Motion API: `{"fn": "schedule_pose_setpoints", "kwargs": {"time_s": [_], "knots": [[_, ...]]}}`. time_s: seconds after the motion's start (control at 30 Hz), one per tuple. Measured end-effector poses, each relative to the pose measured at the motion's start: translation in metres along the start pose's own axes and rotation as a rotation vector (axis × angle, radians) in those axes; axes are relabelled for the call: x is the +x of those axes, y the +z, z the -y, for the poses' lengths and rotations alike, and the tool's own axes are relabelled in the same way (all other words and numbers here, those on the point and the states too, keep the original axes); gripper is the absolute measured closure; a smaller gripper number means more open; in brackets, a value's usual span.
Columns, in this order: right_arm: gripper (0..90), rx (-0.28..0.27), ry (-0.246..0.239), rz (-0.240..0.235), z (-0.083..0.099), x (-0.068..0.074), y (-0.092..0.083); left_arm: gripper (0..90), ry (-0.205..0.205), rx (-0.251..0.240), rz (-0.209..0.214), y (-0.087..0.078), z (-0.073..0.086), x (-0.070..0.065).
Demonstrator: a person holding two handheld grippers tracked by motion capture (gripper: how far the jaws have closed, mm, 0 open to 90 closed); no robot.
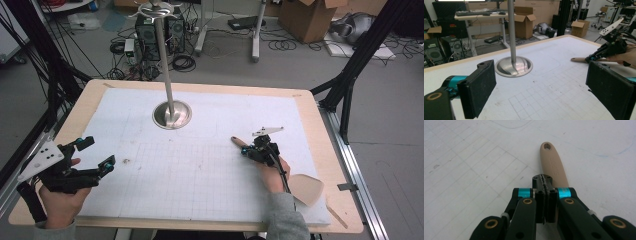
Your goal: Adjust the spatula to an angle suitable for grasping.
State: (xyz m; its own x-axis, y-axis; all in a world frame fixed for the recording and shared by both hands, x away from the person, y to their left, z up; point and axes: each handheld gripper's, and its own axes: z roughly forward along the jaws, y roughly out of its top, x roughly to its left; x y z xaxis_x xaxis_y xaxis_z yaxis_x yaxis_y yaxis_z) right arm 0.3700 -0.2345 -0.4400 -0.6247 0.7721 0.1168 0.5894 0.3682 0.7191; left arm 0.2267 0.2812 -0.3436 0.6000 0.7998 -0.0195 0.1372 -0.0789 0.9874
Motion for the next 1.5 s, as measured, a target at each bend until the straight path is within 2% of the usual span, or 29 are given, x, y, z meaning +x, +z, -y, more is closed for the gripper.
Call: {"fn": "schedule_pose_setpoints", "kwargs": {"time_s": [0.53,1.0,1.23,1.3,1.5], "knots": [[89.9,-0.026,0.041,0.036,0.001,-0.009,0.000,9.7,0.001,0.006,0.006,0.001,0.001,-0.001],[89.9,-0.048,0.092,0.092,0.003,-0.017,-0.002,9.7,0.000,0.007,0.006,0.002,0.001,-0.002],[89.8,-0.040,0.113,0.105,0.002,-0.019,-0.003,9.7,-0.001,0.010,0.008,0.002,0.001,-0.002],[89.8,-0.020,0.104,0.127,0.000,-0.022,-0.004,9.7,0.000,0.007,0.007,0.002,0.001,-0.002],[89.8,-0.026,0.121,0.120,0.001,-0.027,-0.005,9.8,-0.002,0.011,0.007,0.002,0.002,-0.001]]}}
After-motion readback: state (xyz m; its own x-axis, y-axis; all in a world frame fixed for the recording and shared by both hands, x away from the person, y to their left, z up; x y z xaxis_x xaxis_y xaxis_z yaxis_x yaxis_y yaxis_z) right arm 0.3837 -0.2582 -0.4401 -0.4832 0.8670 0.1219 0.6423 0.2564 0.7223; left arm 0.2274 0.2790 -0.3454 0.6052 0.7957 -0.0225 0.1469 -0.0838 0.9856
